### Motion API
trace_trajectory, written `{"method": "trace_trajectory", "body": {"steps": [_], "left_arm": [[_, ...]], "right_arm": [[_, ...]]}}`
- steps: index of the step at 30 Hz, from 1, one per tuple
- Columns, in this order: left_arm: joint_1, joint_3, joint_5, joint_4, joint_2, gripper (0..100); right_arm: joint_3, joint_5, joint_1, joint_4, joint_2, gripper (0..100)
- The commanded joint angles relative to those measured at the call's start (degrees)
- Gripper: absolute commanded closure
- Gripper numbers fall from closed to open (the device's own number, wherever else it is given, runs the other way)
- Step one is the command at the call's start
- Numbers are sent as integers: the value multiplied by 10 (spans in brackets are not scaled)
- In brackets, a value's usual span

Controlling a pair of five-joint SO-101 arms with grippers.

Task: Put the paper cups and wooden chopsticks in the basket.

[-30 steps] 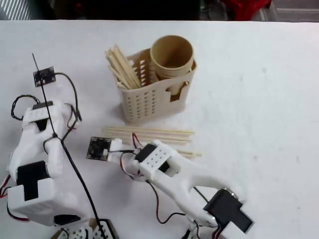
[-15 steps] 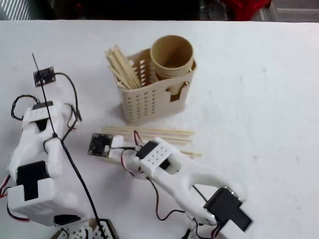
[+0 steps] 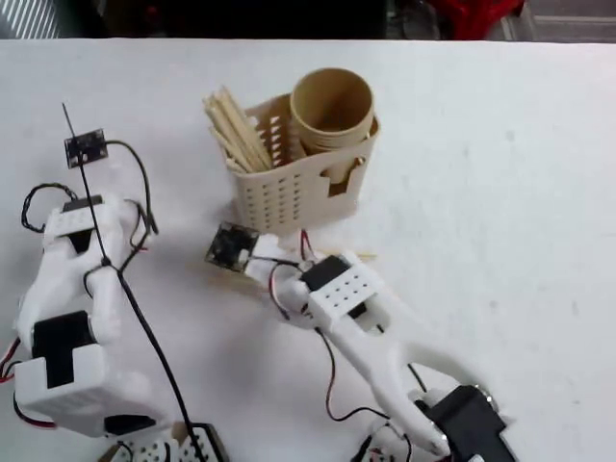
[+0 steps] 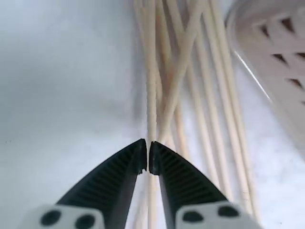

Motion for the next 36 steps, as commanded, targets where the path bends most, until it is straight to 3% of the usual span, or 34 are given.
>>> {"method": "trace_trajectory", "body": {"steps": [1, 8, 14, 22, 29, 34, 36], "left_arm": [[4, -5, 4, -13, -2, 831], [5, -4, 4, -13, -2, 831], [5, -4, 4, -13, -2, 831], [5, -4, 4, -13, -2, 831], [5, -4, 4, -13, -2, 831], [5, -4, 4, -13, -2, 831], [5, -4, 4, -13, -2, 831]], "right_arm": [[4, 1, -25, 4, -22, 983], [7, 1, -24, -26, -22, 975], [18, 1, -23, -38, -21, 849], [23, 1, -36, -65, 16, 844], [-47, 1, -23, -61, 127, 850], [-54, 0, -22, -60, 134, 986], [-54, 0, -22, -60, 134, 974]]}}
